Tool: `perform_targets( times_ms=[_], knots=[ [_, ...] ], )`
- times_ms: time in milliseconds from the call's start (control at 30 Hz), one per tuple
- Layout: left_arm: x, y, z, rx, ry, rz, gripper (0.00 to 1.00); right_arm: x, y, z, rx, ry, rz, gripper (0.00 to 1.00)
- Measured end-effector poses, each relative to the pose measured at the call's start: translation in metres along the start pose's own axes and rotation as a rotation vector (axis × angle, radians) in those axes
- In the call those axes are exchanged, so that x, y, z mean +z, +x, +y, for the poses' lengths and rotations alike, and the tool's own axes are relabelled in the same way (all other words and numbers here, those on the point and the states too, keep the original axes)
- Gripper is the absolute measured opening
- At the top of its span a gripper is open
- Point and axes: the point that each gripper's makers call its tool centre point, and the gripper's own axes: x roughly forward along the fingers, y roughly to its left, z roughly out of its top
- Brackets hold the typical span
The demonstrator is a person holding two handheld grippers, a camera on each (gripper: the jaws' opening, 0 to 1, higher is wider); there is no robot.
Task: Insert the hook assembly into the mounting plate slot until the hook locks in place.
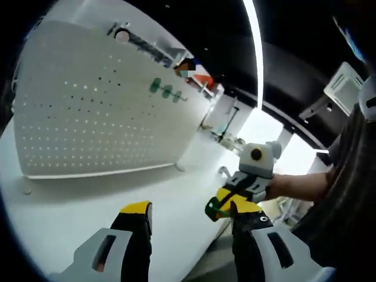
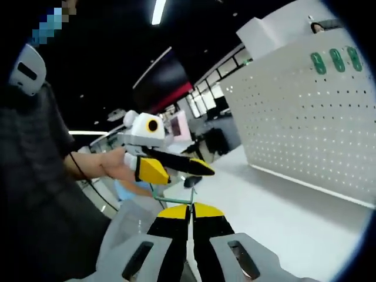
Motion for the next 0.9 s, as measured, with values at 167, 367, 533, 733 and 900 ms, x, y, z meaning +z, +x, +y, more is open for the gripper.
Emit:
perform_targets(
  times_ms=[167,367,533,733,900],
  knots=[
    [-0.001,0.002,-0.011,-0.059,-0.014,0.004,0.42,0.002,0.002,0.005,0.026,-0.002,-0.005,0.00],
    [-0.003,0.004,-0.022,-0.114,-0.034,0.007,0.32,0.002,0.004,0.010,0.050,-0.019,-0.001,0.00],
    [-0.004,0.003,-0.031,-0.163,-0.053,0.014,0.20,0.004,0.004,0.012,0.062,-0.021,-0.010,0.00],
    [-0.008,0.004,-0.036,-0.181,-0.048,0.028,0.17,0.009,0.005,0.014,0.075,-0.019,-0.022,0.00],
    [-0.007,0.004,-0.036,-0.189,-0.052,0.025,0.15,0.010,0.005,0.017,0.088,-0.023,-0.023,0.00]
  ],
)
